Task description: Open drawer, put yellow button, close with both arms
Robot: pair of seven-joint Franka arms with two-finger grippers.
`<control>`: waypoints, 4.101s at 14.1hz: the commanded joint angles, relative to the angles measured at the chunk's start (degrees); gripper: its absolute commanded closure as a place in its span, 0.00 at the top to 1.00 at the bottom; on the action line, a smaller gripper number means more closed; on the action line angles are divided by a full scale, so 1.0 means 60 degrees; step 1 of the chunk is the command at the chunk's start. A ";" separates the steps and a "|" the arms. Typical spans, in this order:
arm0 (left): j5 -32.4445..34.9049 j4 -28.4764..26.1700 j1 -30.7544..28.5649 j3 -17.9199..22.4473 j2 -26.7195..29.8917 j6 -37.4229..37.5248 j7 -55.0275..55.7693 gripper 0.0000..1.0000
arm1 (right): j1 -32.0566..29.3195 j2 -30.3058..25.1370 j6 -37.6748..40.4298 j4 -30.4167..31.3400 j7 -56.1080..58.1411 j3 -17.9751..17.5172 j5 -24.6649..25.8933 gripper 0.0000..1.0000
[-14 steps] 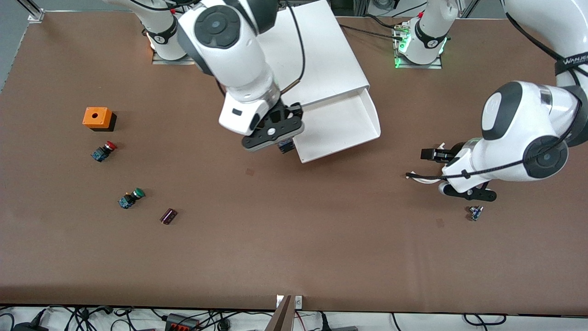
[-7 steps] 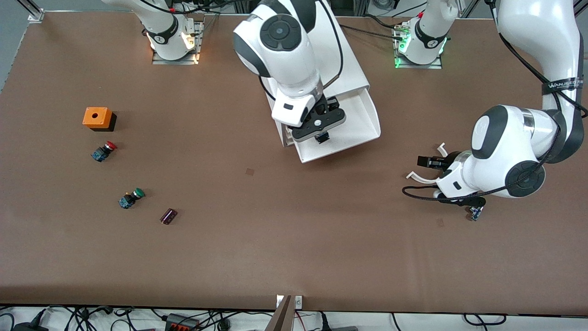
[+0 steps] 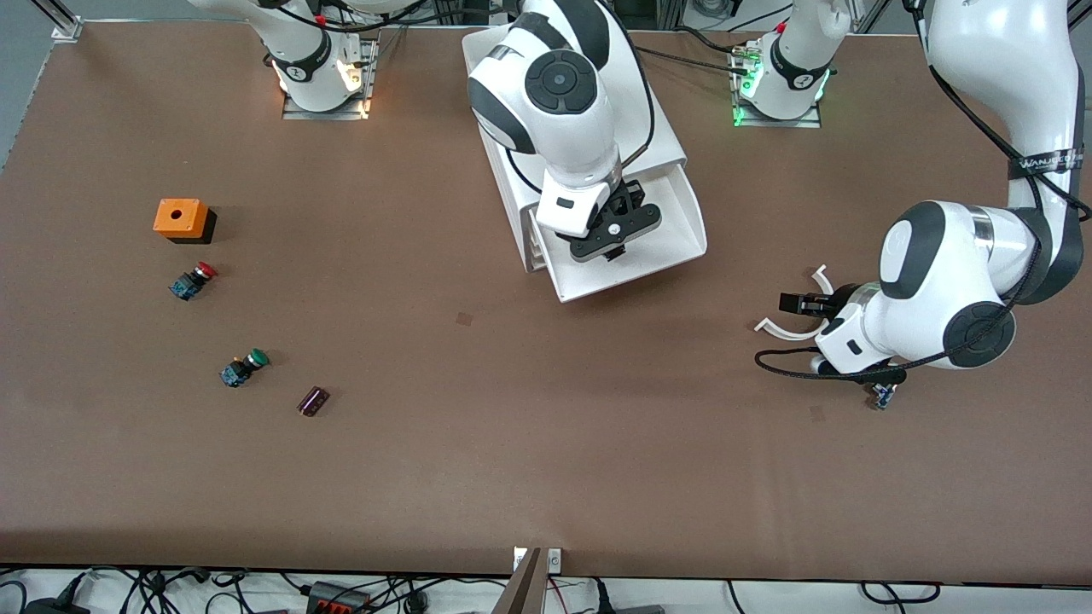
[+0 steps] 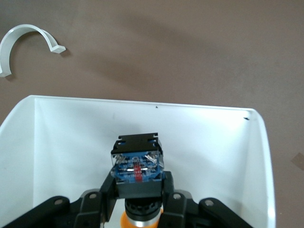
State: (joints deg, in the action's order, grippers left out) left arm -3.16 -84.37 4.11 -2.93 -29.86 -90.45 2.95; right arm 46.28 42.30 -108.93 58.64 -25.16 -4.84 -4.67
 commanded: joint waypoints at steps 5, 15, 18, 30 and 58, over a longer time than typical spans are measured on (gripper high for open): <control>0.0161 -0.0309 0.0003 -0.0053 0.0230 -0.0145 0.0020 1.00 | 0.0241 0.0391 0.0064 -0.0208 -0.0187 0.0045 -0.0057 0.00; 0.0161 -0.0294 0.0062 -0.0127 0.0274 -0.0218 0.0137 1.00 | 0.0183 0.0319 0.0108 -0.0615 -0.0887 0.0089 0.0060 1.00; 0.0132 -0.0294 0.0208 -0.0243 0.0566 -0.0466 0.1350 1.00 | -0.0065 0.0231 0.0108 -0.1378 -0.2089 0.0177 0.0045 1.00; 0.0132 -0.3927 0.0355 -0.2864 0.1828 -0.6383 0.5538 1.00 | -0.4647 -0.0209 0.2463 -0.1028 0.0879 0.0236 0.0485 1.00; 0.1665 -0.1938 -0.0025 -0.4287 0.1783 -0.1498 0.6835 1.00 | -0.8314 -0.5128 0.3829 0.2923 0.4486 0.0910 0.0674 1.00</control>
State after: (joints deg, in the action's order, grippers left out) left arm 2.58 -99.71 5.54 -28.48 -19.95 -104.72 47.07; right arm -3.81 15.10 -85.76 71.57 1.04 1.03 -2.01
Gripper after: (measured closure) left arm 0.000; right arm 0.000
